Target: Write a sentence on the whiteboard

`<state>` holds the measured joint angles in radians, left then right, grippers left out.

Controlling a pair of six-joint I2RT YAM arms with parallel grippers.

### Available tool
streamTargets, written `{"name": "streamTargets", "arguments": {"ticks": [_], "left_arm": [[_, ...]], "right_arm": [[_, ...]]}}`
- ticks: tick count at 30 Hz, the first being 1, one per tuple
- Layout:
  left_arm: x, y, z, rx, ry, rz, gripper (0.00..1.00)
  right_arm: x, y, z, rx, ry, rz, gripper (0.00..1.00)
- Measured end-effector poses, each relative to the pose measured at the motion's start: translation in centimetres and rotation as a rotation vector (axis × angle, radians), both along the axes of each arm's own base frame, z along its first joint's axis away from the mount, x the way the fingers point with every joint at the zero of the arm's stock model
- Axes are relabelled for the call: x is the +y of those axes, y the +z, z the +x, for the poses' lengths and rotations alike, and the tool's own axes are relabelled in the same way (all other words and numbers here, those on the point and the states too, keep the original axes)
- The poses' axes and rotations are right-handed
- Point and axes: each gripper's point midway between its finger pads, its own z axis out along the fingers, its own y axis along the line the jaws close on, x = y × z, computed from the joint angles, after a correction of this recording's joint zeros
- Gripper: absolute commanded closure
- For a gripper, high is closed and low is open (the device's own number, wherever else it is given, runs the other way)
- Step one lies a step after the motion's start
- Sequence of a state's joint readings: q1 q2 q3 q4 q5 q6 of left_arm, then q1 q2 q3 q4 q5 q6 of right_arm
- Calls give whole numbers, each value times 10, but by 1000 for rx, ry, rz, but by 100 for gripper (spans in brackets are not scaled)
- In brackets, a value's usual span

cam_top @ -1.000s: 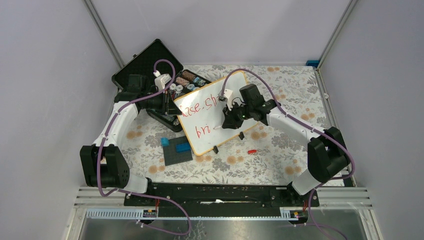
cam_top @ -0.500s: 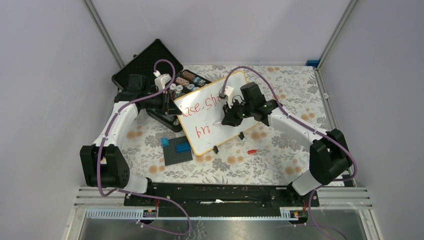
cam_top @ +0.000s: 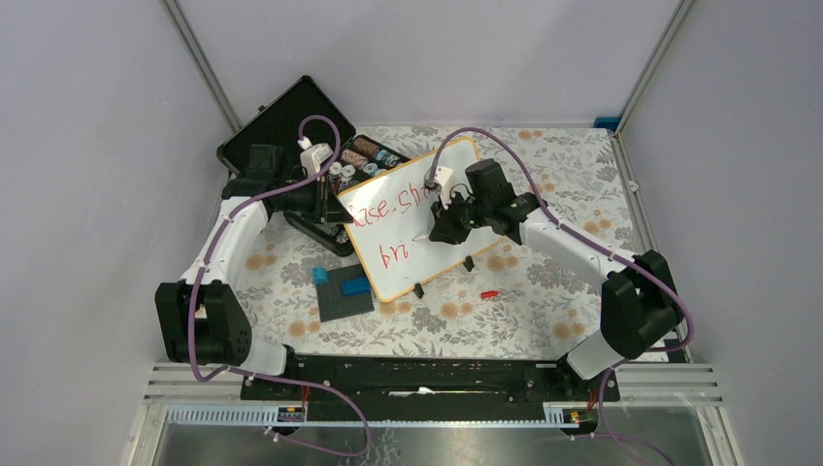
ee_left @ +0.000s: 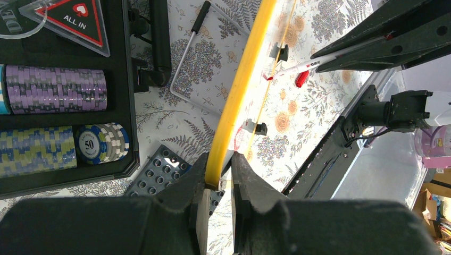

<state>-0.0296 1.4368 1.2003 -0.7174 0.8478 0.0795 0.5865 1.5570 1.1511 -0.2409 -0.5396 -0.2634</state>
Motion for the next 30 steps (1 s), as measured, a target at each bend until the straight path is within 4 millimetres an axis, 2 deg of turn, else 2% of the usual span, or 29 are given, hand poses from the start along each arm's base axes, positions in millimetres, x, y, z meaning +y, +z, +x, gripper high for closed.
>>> {"name": "streamTargets", "arguments": {"ticks": [14, 30], "left_arm": [[0, 0, 0, -1, -1, 0, 100], [0, 0, 0, -1, 0, 1, 100]], "right_arm": [[12, -1, -6, -4, 32, -2, 100], [7, -11, -12, 6, 40, -25, 100]]}}
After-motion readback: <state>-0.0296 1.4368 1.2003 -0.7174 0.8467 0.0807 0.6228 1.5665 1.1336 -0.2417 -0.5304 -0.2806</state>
